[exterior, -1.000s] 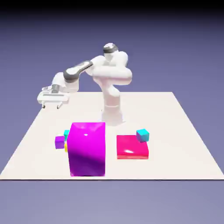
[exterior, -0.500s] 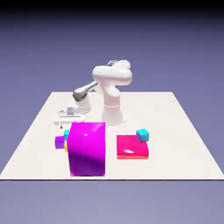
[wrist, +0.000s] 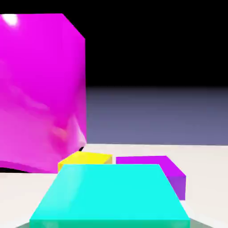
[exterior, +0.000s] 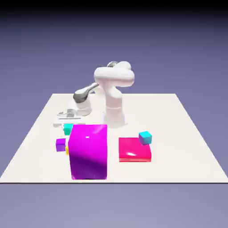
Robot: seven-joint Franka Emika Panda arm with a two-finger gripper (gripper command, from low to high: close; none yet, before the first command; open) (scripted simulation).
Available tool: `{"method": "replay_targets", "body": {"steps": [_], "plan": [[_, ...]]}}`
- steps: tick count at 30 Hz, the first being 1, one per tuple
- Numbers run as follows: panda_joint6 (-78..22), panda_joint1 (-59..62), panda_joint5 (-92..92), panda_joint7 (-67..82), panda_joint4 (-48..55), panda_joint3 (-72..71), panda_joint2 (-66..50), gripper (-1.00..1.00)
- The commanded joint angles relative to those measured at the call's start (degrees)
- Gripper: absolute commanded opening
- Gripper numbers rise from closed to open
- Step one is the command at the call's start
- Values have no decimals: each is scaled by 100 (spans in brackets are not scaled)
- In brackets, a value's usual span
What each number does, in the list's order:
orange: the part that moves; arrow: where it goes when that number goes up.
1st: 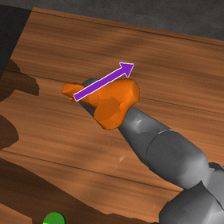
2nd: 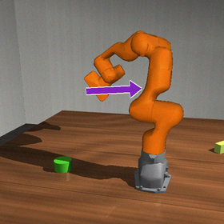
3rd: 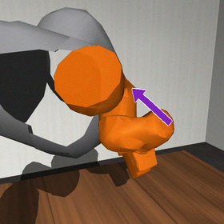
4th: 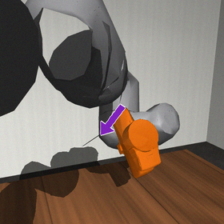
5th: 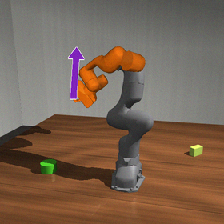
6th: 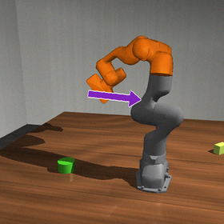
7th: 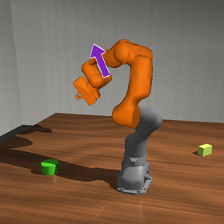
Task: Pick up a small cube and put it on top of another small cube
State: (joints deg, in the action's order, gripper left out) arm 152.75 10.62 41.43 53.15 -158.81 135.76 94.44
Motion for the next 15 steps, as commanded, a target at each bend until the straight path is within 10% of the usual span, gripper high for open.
{"method": "replay_targets", "body": {"steps": [1,11,12,15], "plan": [[240,-208,-20,-118,-34,-93,24,-100],[1856,-2018,158,-491,336,-98,537,-100],[1856,-2018,158,-491,336,-98,537,100],[1530,-1603,81,-475,181,-182,388,100]]}}
